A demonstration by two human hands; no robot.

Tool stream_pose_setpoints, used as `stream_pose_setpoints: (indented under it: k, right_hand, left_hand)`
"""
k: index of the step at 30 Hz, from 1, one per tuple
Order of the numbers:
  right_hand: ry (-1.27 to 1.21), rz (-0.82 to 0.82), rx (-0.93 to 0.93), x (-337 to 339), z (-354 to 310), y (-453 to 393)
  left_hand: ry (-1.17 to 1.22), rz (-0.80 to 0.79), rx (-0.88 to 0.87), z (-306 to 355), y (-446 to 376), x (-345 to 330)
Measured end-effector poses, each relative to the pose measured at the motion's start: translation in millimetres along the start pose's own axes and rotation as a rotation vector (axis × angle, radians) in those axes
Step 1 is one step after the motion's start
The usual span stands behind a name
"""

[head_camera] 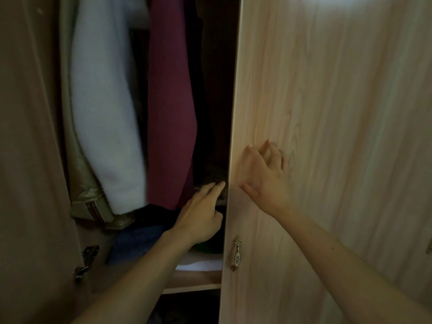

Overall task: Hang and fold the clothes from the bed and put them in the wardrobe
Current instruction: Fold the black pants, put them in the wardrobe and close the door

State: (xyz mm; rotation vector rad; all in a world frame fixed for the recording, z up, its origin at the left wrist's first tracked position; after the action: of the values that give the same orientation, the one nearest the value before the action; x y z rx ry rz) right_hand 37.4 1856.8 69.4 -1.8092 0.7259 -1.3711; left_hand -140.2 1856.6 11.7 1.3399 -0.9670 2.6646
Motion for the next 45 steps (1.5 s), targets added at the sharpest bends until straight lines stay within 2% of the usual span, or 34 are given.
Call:
stream_pose_setpoints:
  k: [4, 10, 17, 22, 30, 35, 38, 45]
  right_hand:
    - [-0.191, -0.090, -0.048, 8, -10, 28]
    - [-0.232, -0.257, -0.103, 9, -20, 83]
    - [-0.329, -0.283, -0.151, 39, -35, 107]
    - [-0.495, -0.284, -0.126, 69, -57, 117]
    - [-0.718, -0.311, -0.009, 92, -124, 158]
    - [-0.872, -0.430, 0.061, 103, -188, 175]
    - [-0.960, -0.450, 0.081, 109, -227, 178]
    - [-0.994, -0.446, 0.130, 117, -301, 176]
  left_hand:
    - [0.065, 0.042, 0.005, -3, 14, 19]
    - [0.154, 0.071, -0.009, -6, 43, 20]
    - [0.093, 0.116, 0.008, 7, 86, 37]
    - [0.001, 0.235, 0.053, 38, 119, 79]
    - [-0.291, 0.394, 0.091, 84, 214, 150]
    - [-0.428, 0.458, 0.150, 91, 272, 207]
    - [-0.514, 0.536, 0.123, 94, 297, 244]
    - [-0.691, 0.786, 0.096, 83, 335, 323]
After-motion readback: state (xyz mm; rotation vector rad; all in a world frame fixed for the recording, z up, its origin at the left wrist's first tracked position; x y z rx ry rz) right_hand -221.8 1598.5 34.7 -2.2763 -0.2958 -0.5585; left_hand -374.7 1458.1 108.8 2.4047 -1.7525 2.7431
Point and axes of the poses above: each hand's wrist, its own y-axis away from the middle knuckle, its own x-axis out of the back of the hand, z = x × y, the point moved 5 cm from there along -y, towards the middle knuckle, and after that the axes turned 9 degrees about z, right-handed, at the moved point
